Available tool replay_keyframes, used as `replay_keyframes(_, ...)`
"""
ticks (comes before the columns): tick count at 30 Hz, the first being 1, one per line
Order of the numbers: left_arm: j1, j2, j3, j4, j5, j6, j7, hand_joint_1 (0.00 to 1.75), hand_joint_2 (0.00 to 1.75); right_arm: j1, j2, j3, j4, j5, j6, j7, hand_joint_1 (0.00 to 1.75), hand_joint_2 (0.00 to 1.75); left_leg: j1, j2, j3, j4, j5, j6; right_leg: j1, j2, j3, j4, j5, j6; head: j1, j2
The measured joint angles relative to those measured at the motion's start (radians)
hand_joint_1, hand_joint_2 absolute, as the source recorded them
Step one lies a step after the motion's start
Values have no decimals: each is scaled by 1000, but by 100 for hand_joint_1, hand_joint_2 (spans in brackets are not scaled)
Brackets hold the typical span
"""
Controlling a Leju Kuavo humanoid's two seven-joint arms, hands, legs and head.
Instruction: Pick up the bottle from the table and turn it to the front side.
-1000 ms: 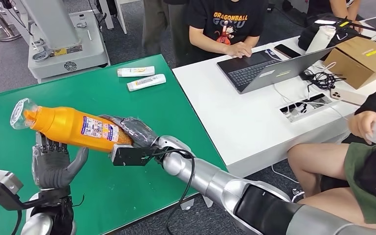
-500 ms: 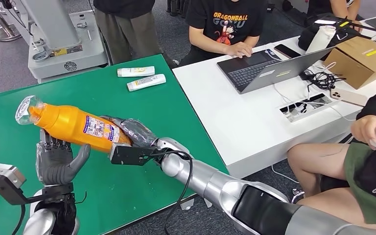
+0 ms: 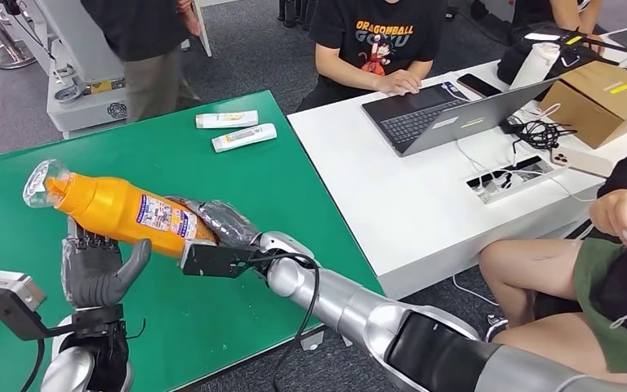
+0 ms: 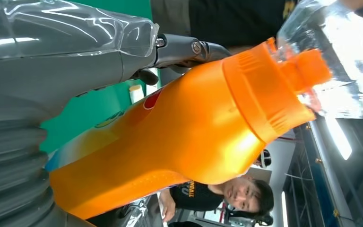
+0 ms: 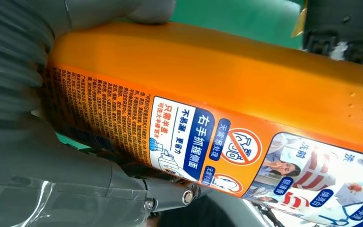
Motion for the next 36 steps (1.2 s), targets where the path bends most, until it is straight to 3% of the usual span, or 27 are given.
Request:
replay_keyframes(15,-17,-1,3,89,-16,100,-32,0,175,-37,57,2,15,11,43,-11,175,175,0,0,0,0,0,0,0,0,0,0,0,0,0,0)
replay_keyframes(36,-7,15,24,98,-39,135,-46,0,175,-10,59,41,93,-18,46,-28,175,175,0,0,-1,0,0,0,0,0,0,0,0,0,0,0)
